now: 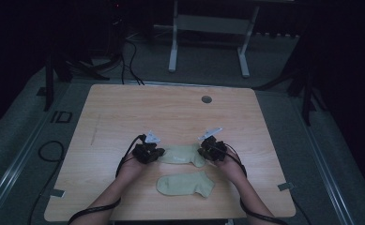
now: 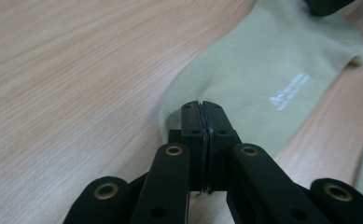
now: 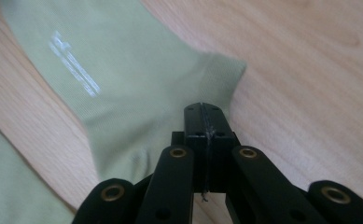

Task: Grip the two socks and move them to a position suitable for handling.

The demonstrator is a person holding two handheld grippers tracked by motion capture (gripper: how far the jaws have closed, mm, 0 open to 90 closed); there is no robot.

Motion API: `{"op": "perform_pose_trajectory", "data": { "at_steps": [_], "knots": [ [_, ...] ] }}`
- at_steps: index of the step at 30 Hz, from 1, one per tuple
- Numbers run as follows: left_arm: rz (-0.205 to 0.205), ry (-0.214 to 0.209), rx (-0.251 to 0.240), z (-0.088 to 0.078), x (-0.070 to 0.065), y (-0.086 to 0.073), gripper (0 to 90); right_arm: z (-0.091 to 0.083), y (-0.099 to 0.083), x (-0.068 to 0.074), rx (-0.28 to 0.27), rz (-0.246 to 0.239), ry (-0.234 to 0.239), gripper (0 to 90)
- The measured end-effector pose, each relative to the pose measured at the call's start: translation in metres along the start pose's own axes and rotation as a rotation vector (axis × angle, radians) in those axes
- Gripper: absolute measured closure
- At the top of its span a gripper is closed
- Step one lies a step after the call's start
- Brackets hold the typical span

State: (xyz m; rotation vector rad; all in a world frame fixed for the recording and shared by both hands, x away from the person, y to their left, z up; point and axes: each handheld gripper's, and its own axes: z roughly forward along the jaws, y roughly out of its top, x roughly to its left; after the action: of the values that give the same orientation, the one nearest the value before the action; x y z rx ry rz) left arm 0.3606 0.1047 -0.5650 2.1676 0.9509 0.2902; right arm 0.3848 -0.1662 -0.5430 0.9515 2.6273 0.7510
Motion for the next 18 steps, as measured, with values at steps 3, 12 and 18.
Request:
{"op": "perform_pose_trajectory", "data": {
  "at_steps": [3,12,18],
  "knots": [
    [0.003,0.003,-0.002,-0.0015,0.0002,-0.0018,88.1,-0.0008,-0.0036,-0.005,-0.011,0.019,0.018,89.9],
    [0.0,-0.021,0.002,-0.006,-0.0066,-0.0074,88.0,-0.0033,-0.0089,-0.0092,-0.019,0.035,0.014,89.9],
    [-0.002,-0.021,0.002,-0.0054,-0.0052,-0.0067,87.9,-0.0034,-0.0093,-0.0083,-0.02,0.034,0.012,89.9]
  ]
}}
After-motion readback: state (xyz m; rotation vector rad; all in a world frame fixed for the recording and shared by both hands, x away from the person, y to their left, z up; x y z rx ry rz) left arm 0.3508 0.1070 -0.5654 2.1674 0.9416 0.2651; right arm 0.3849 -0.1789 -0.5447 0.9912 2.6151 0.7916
